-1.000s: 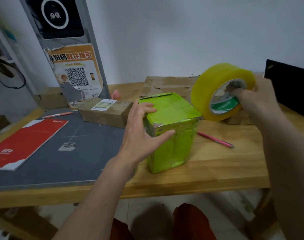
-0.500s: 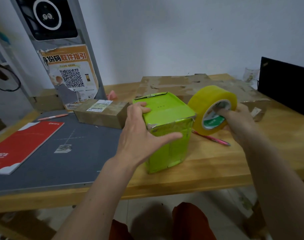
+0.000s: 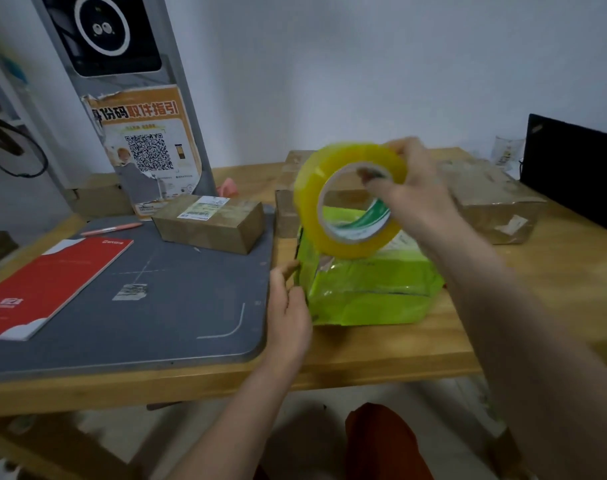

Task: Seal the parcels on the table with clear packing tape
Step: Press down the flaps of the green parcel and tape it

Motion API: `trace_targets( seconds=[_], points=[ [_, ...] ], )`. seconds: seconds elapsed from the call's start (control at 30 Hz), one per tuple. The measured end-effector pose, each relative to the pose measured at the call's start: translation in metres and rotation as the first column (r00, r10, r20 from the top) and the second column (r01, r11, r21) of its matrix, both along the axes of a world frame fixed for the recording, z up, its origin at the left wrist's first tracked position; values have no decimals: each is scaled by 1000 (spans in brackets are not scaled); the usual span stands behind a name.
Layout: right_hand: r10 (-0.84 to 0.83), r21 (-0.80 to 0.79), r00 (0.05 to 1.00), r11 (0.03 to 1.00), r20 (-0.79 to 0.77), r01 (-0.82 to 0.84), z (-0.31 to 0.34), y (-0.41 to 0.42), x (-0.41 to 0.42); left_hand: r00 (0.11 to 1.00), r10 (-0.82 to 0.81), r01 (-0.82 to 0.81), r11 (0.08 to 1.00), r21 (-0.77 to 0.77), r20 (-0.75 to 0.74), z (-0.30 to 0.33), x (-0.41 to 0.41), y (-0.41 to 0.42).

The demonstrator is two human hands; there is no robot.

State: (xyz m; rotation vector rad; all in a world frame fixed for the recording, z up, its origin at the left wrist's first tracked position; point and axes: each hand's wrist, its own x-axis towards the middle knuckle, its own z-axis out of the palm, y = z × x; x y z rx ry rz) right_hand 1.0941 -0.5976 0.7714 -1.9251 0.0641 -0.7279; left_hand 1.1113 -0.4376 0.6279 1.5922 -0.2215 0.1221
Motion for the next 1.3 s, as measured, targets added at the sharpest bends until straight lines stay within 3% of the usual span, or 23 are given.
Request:
trace_targets(
  seconds=[0.13,0.23,0.33,0.43,0.53,0.9,1.2,1.3],
  points=[
    [110,-230,992,965,-65,-122,-26,28,6,971,-192,193,981,9,141,0,-4,23],
    [63,-161,996,984,-63,-73,-30,29,8,921,-362,338,926,168,142,8,-6,32],
    [52,31,993,998,-105,-49,-42,27,2,956,-256,196,921,337,146,11,-4,28],
    [112,176,980,981,-166,-82,-59,23,-6,974,-157,95,939,332,165,8,1,24],
    [136,55,968,990,-209,-128,-57,19,-7,964,-177,107,941,321,198,3,5,27],
    [110,-252,992,960,-56,-120,-17,31,3,936,-203,75,915,397,289,5,7,27],
    [49,-164,998,985,-25,-53,-20,-19,2,917,-244,126,928,351,316,7,3,27],
    [80,-69,996,994,-47,-83,-30,-28,0,912,-247,127,929,347,328,8,1,26]
  ],
)
